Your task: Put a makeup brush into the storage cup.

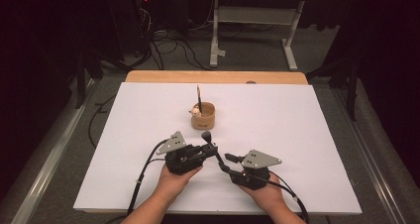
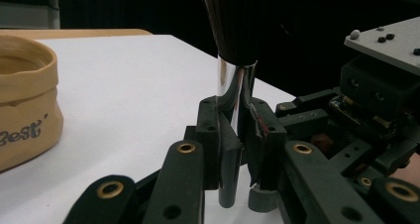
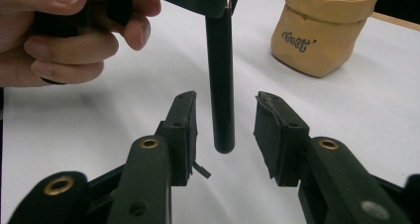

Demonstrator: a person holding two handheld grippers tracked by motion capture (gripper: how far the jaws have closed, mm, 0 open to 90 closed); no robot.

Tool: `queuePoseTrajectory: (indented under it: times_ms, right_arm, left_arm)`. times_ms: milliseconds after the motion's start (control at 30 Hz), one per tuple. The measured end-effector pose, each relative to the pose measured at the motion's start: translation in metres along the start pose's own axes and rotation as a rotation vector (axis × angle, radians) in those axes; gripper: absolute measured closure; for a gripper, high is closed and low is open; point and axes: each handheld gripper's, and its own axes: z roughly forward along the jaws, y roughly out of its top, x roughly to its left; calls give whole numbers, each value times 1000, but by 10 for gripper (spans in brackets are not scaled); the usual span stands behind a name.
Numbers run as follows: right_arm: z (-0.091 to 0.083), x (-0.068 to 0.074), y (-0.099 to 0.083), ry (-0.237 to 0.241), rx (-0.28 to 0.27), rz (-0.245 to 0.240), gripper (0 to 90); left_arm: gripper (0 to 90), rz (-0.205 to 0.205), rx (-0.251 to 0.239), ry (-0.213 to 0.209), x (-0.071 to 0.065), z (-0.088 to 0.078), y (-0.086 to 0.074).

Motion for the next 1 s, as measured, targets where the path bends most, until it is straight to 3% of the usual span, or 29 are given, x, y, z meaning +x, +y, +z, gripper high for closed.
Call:
queuePoseTrajectory:
  times_ms: [700,1000]
  right_arm:
    - [-8,-9,-1,-25,-15,29,504]
    - [-12,-16,-4,-42,-20,42,396]
  left_arm:
    - [779,20,-1,63,7,-11,6]
    - [778,29,-2,104,12,-18,8]
